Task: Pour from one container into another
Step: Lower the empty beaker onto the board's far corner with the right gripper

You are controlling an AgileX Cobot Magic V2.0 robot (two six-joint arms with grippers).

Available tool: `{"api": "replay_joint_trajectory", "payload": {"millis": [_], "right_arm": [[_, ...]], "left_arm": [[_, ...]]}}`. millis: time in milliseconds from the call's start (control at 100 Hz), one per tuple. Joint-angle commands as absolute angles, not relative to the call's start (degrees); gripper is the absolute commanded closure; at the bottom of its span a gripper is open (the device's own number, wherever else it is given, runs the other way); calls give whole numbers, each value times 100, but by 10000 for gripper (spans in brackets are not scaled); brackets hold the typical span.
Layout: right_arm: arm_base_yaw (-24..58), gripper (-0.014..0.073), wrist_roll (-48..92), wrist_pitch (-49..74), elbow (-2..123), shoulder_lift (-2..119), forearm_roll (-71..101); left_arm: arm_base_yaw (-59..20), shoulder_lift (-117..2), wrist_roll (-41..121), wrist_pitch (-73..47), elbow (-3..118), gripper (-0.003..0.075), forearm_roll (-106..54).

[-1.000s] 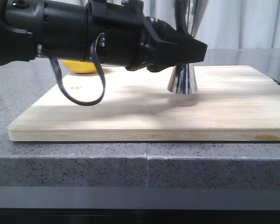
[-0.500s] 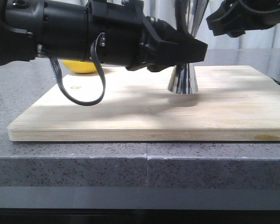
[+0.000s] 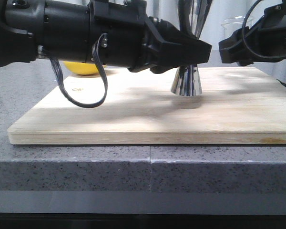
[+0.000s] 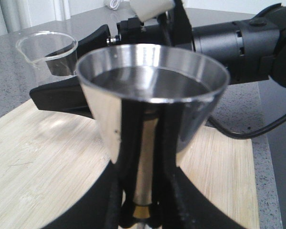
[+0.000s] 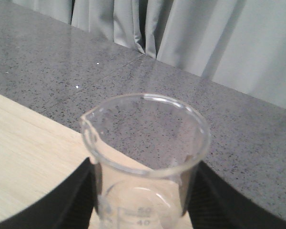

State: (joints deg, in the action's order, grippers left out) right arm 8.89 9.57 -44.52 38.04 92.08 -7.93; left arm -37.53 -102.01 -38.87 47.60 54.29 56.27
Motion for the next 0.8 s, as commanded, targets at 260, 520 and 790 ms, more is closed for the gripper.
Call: {"api": "replay_joint_trajectory", "payload": {"millis": [260, 520, 790], "right_arm": [[857, 247, 943, -5514, 3919, 9464, -552], [857, 247, 896, -5552, 3919, 9513, -374], [857, 247, 646, -5624, 3919, 9599, -249]], "left_arm": [[-3754, -9881, -3919, 5215, 5580, 741, 5394], [-3754, -9881, -3919, 5215, 5580, 741, 5394], [-3754, -9881, -3919, 5218, 5580, 741, 5394]]}}
